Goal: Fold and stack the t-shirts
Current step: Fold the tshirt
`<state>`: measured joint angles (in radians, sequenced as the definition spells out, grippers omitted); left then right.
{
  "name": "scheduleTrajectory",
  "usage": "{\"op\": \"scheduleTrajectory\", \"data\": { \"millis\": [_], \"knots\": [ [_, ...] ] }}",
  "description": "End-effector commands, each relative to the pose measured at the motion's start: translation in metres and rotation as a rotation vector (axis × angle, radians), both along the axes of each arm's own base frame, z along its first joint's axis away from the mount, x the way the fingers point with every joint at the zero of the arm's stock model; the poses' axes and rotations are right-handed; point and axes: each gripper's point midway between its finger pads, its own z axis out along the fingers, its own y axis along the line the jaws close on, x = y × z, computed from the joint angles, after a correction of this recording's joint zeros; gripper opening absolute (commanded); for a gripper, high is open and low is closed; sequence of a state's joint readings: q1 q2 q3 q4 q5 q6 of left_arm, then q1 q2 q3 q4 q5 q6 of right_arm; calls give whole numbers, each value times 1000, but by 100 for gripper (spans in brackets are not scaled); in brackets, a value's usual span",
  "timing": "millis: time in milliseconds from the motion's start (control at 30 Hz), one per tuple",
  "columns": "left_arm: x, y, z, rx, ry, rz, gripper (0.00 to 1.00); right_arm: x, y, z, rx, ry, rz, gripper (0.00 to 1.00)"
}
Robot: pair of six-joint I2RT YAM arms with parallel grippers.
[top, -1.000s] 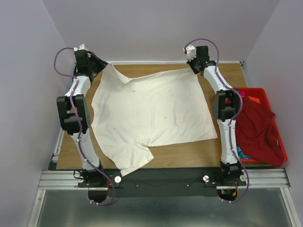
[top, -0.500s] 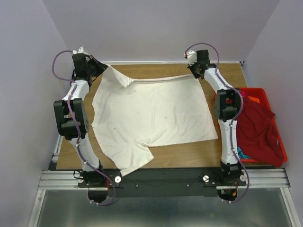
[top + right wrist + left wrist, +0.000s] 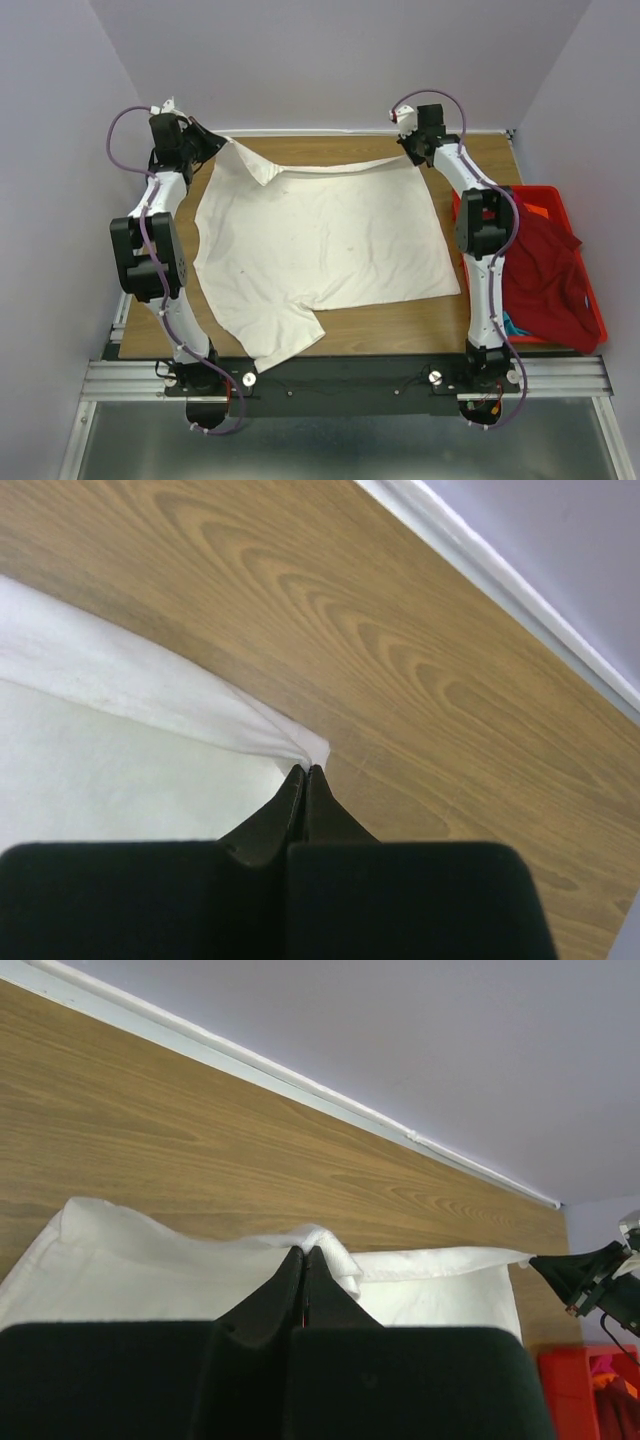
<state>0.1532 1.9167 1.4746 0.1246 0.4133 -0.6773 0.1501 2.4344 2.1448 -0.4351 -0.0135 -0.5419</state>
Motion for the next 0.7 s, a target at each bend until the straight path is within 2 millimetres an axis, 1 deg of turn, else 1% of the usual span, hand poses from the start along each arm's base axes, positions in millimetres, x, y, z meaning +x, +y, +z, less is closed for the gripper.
{"op": "scheduleTrajectory", "data": {
  "millis": [0,33,67,100,133,167,200,233,267,300,333,367,400,433,467,500,533,567,600,667],
  "knots": [
    [-20,5,39,36,-73,0,0,-4,-2,37,15,-57,12,1],
    [-23,6,42,40,-78,2,0,-8,-3,39,15,-56,14,1],
    [-30,6,51,46,-94,4,0,-10,-3,40,14,-53,16,1],
    [-35,6,44,48,-78,9,0,-12,-4,42,14,-53,16,1],
    [-40,7,46,51,-81,15,0,-14,-5,43,14,-52,16,1],
    [-46,7,55,58,-100,24,0,-19,-6,48,18,-54,18,1],
    [-52,6,48,57,-85,26,0,-21,-6,49,20,-54,19,1],
    [-57,4,47,57,-81,23,0,-24,-6,50,19,-52,21,1],
    [-64,4,55,60,-99,25,0,-29,-6,54,23,-55,25,1],
    [-70,3,47,57,-81,24,0,-32,-7,54,23,-49,26,1],
    [-74,3,46,60,-80,25,0,-34,-7,57,28,-54,27,1],
    [-79,3,52,65,-92,34,0,-41,-6,50,29,-33,33,1],
    [-83,3,50,69,-89,38,0,-44,-5,60,35,-47,38,1],
    [-88,3,42,70,-73,41,0,-47,-5,61,37,-44,39,1],
    [-92,4,47,76,-84,48,0,-54,-5,54,42,-25,43,1],
    [-96,3,42,78,-74,47,0,-58,-4,56,44,-24,47,1],
    [-101,2,39,80,-68,46,0,-65,-4,57,48,-19,52,1],
    [-102,2,42,86,-77,46,0,-69,-4,59,50,-19,56,1],
    [-105,2,38,85,-69,46,0,-74,-4,67,51,-31,59,1],
    [-109,2,39,89,-73,48,0,-81,-4,69,53,-28,68,1]
  ]
}}
